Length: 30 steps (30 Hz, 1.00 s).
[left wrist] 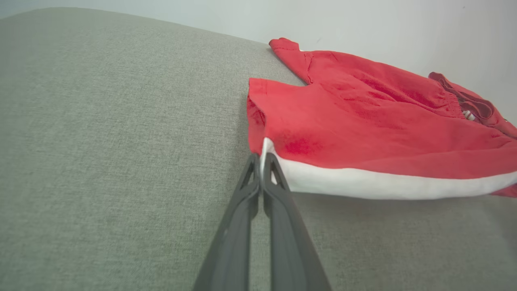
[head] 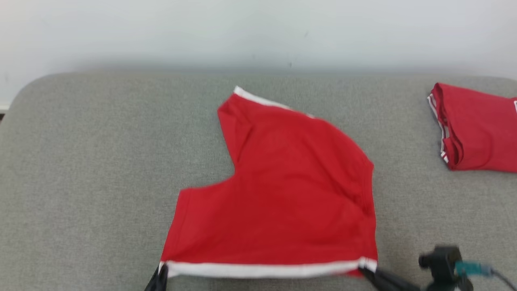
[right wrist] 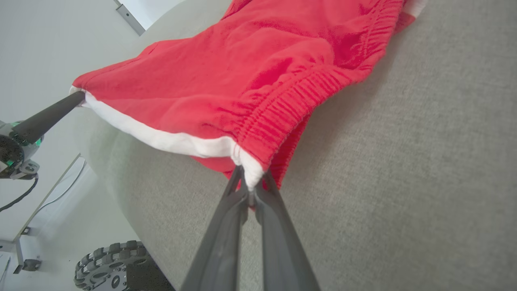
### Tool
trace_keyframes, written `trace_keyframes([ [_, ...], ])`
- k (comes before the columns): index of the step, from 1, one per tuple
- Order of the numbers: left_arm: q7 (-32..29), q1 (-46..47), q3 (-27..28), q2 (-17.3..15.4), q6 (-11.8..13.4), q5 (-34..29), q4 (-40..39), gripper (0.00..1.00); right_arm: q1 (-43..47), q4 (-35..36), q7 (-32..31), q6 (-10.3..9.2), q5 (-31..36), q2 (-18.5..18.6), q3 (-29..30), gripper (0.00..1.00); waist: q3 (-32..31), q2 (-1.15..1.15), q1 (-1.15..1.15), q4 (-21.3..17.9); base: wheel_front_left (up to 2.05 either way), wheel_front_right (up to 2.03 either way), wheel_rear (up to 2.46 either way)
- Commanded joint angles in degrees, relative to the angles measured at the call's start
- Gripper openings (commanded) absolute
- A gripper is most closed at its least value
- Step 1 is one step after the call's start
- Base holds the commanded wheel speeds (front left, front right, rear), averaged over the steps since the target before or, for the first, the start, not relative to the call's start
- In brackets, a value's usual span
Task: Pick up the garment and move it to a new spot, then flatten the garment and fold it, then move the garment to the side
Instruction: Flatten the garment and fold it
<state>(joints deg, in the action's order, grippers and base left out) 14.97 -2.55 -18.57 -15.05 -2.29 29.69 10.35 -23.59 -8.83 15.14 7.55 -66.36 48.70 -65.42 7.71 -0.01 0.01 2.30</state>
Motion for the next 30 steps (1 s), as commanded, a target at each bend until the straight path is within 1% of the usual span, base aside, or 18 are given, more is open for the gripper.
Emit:
trace_keyframes([
  [1, 0.2, -2.0, 1.4, 0.4, -0.6, -1.5, 0.6, 0.00, 3.1, 0.2, 0.0, -0.16, 1.2, -0.3, 0.5, 0.00, -2.1, 0.01, -0.01, 0.3, 0.00, 0.00, 0.00],
  [3, 0.2, -3.5, 3.4, 1.0, -0.8, -3.0, 0.6, 0.00, 5.9, 0.6, 0.0, -0.16, 2.1, -0.5, 1.3, 0.00, -2.8, 0.01, -0.01, 0.2, 0.00, 0.00, 0.00],
  [5, 0.2, -5.4, 6.1, 1.3, -1.6, -4.3, 1.0, 0.00, 9.5, 0.8, 0.0, -0.16, 4.0, -0.3, 1.7, 0.00, -3.6, 0.01, -0.01, 0.1, 0.00, 0.00, 0.00],
  [9, 0.2, -6.7, 7.8, 1.6, -2.6, -6.2, 1.2, 0.00, 13.3, 1.8, 0.0, -0.16, 4.7, -0.7, 3.2, 0.00, -3.8, 0.01, -0.01, -0.2, 0.00, 0.00, 0.00],
  [16, 0.2, -7.1, 9.3, 3.6, -3.6, -8.2, 0.7, 0.00, 14.8, 2.9, 0.0, -0.16, 6.0, -1.7, 4.7, 0.00, -3.1, 0.01, -0.01, -0.9, 0.00, 0.00, 0.00],
  [20, 0.2, -5.5, 10.2, 4.1, -4.1, -9.5, -0.6, 0.00, 13.0, 4.1, 0.0, -0.16, 6.4, -2.3, 6.5, 0.00, -2.6, 0.01, -0.01, -1.5, 0.00, 0.00, 0.00],
  [24, 0.2, -2.4, 10.7, 3.1, -4.5, -10.7, -2.8, 0.00, 10.6, 5.6, 0.0, -0.16, 5.7, -1.8, 8.8, 0.00, -1.9, 0.01, -0.01, -2.1, 0.00, 0.00, 0.00],
  [27, 0.0, 2.2, 9.9, 0.9, -4.7, -11.6, -4.5, 0.00, 7.0, 7.1, 0.1, -0.16, 5.2, -0.8, 10.4, 0.00, -1.0, 0.01, -0.01, -2.5, 0.00, 0.00, 0.00],
  [30, -1.7, 9.1, 8.6, -2.2, -5.0, -11.4, -6.0, 0.00, 1.8, 8.5, 0.0, -0.16, 4.5, 0.6, 11.6, 0.00, 0.4, 0.01, -0.01, -2.9, 0.00, 0.00, 0.00],
])
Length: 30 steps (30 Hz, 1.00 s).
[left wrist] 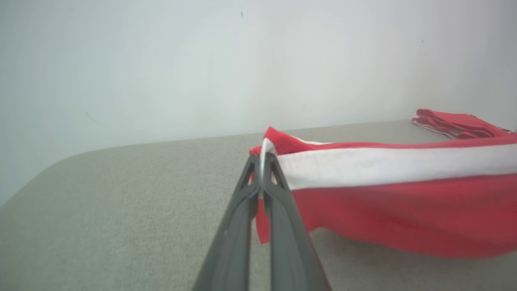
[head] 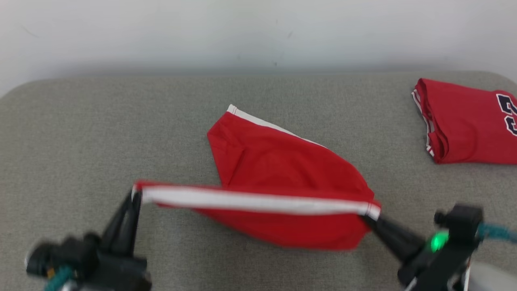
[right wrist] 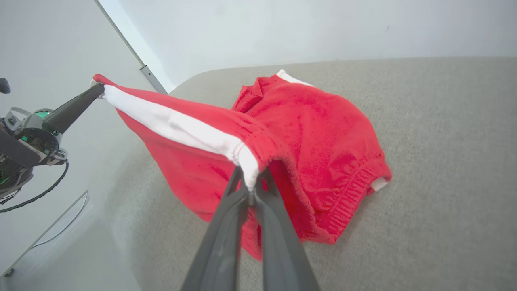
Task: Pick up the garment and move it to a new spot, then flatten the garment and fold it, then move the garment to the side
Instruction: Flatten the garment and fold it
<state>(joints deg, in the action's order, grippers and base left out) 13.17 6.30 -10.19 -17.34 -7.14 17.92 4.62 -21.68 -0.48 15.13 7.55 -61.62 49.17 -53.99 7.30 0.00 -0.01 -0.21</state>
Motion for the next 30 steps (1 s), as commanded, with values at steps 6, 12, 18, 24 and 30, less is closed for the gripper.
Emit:
trace_keyframes([
  [6, -5.6, 18.4, -5.3, -7.2, -0.3, 4.6, -2.2, 0.00, -14.2, 0.6, -2.0, -0.16, -2.7, 2.0, 2.7, 0.00, 5.7, 0.00, 0.01, -0.8, 0.00, 0.00, 0.00],
  [12, -9.0, 39.2, -11.7, -11.8, -0.3, 11.5, 1.7, 0.00, -30.4, -0.5, -6.1, -0.16, -5.0, 2.8, 4.0, 0.00, 11.9, 0.00, 0.01, -0.5, 0.00, 0.00, 0.00],
  [18, -8.8, 56.1, -17.4, -13.0, -0.3, 16.7, 9.9, 0.00, -47.2, -4.3, -11.3, -0.16, -6.0, 1.6, 3.3, 0.00, 16.4, 0.00, 0.01, -0.5, 0.00, 0.00, 0.00],
  [24, -7.7, 70.1, -20.5, -12.7, -0.2, 22.2, 19.1, 0.00, -63.5, -11.2, -16.5, -0.16, -6.5, -1.1, 1.4, 0.00, 19.9, 0.00, 0.01, -0.3, 0.00, 0.00, 0.00],
  [30, -6.3, 80.1, -24.3, -12.1, -0.3, 24.6, 24.1, 0.00, -75.7, -17.6, -20.3, -0.16, -4.5, -3.4, -2.8, 0.00, 22.5, 0.00, 0.01, 0.1, 0.00, 0.00, 0.00],
])
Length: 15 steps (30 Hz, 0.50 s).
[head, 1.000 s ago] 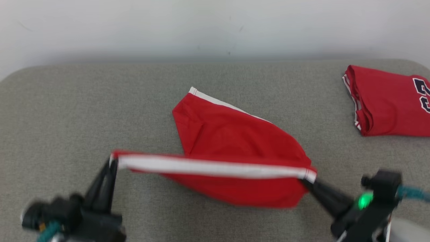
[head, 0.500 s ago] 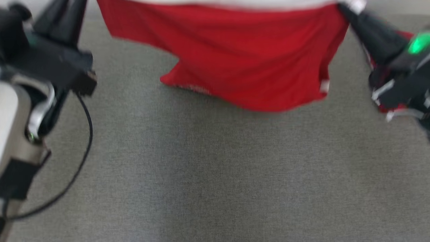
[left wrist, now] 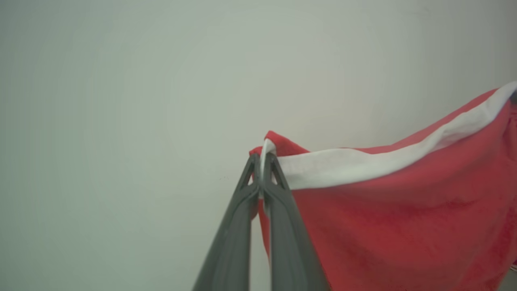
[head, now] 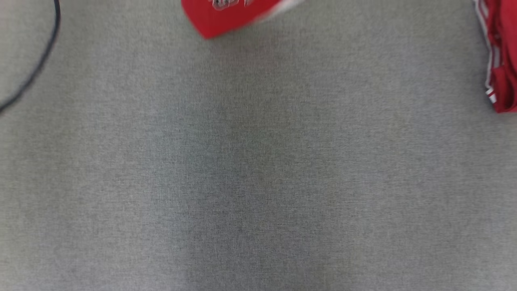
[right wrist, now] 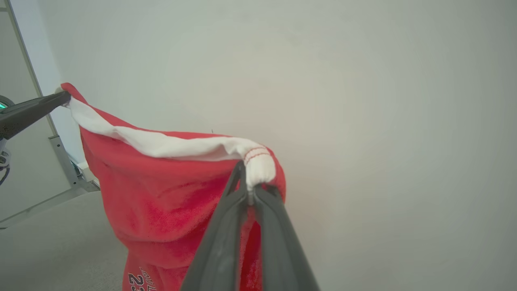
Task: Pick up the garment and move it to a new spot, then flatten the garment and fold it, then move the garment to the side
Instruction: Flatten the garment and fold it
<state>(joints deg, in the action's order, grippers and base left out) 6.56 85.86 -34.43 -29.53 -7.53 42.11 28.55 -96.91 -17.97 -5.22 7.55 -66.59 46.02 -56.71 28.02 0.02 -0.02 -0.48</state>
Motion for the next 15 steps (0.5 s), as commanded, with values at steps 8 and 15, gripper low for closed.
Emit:
trace_keyframes([
  [8, 3.4, 13.3, -2.8, 1.5, 0.1, 5.4, 9.4, 0.00, -13.7, -8.0, -0.3, -0.16, 1.1, -3.4, -7.4, 0.00, 4.1, -0.02, 0.02, 0.6, 0.00, 0.00, 0.00],
  [15, 4.8, 20.4, -7.7, 2.2, 0.1, 8.6, 13.7, 0.00, -20.5, -11.5, 0.8, -0.16, -0.6, -5.4, -13.2, 0.00, 5.3, -0.02, 0.02, 0.0, 0.00, 0.00, 0.00],
])
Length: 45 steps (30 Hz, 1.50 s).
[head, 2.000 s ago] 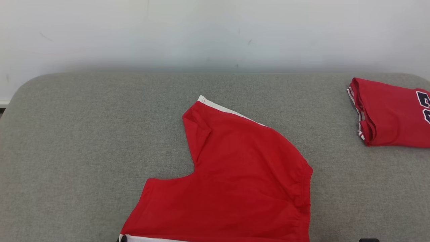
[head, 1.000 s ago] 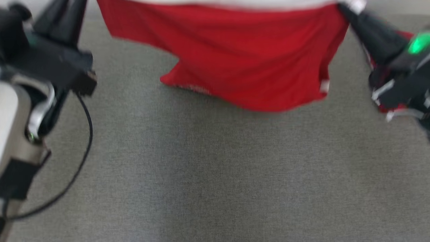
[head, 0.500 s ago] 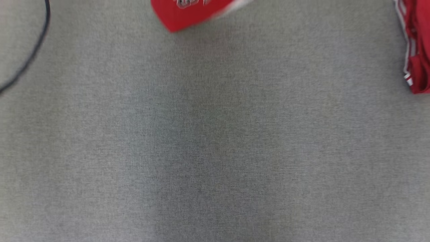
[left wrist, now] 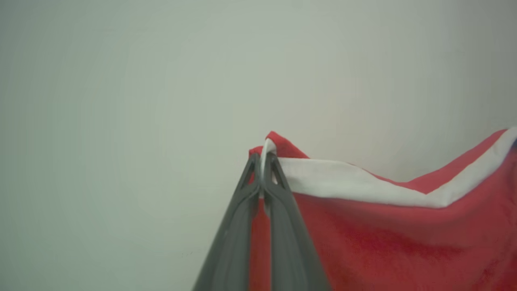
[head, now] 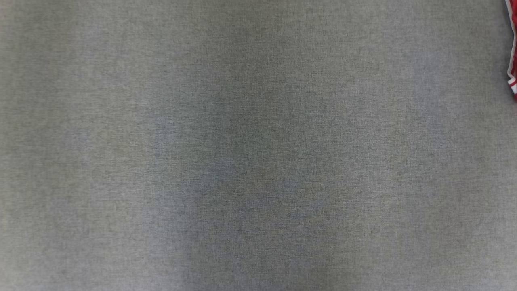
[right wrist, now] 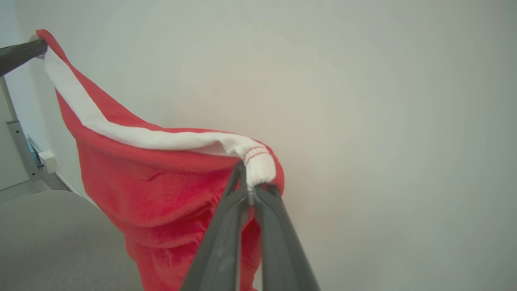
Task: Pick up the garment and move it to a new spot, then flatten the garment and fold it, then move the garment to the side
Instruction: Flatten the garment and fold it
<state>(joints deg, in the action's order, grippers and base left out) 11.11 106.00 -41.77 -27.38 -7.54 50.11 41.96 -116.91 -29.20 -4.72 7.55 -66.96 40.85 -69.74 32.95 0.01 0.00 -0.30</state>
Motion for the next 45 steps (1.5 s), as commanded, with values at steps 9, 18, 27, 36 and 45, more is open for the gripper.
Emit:
trace_keyframes([
  [9, 2.1, 5.0, -5.6, 0.2, 0.2, 3.6, 4.9, 0.00, -4.1, -4.4, 1.4, -0.16, -2.0, -0.6, -3.1, 0.00, 3.5, -0.01, 0.00, -1.0, 0.00, 0.00, 0.00],
  [18, 3.4, 8.9, -9.0, 0.9, 0.2, 6.2, 8.0, 0.00, -4.8, -6.3, 2.8, -0.16, -2.3, -0.7, -3.6, 0.00, 5.9, -0.01, 0.00, -0.8, 0.00, 0.00, 0.00],
  [27, 4.0, 11.7, -10.9, 1.4, 0.2, 7.4, 9.3, 0.00, -4.3, -6.9, 3.8, -0.16, -1.9, -1.5, -3.7, 0.00, 6.4, -0.01, 0.00, -0.9, 0.00, 0.00, 0.00],
  [36, 4.1, 12.2, -10.6, 1.3, 0.2, 7.2, 8.7, 0.00, -3.9, -6.8, 4.5, -0.16, -2.1, -1.2, -3.8, 0.00, 6.7, -0.01, 0.00, -1.4, 0.00, 0.00, 0.00],
  [45, 4.1, 3.8, -6.5, -0.6, 0.2, 3.2, 0.0, 0.00, 3.6, 0.5, 7.7, -0.16, -2.3, 1.5, -3.7, 0.00, 4.8, -0.01, 0.00, -1.3, 0.00, 0.00, 0.00],
])
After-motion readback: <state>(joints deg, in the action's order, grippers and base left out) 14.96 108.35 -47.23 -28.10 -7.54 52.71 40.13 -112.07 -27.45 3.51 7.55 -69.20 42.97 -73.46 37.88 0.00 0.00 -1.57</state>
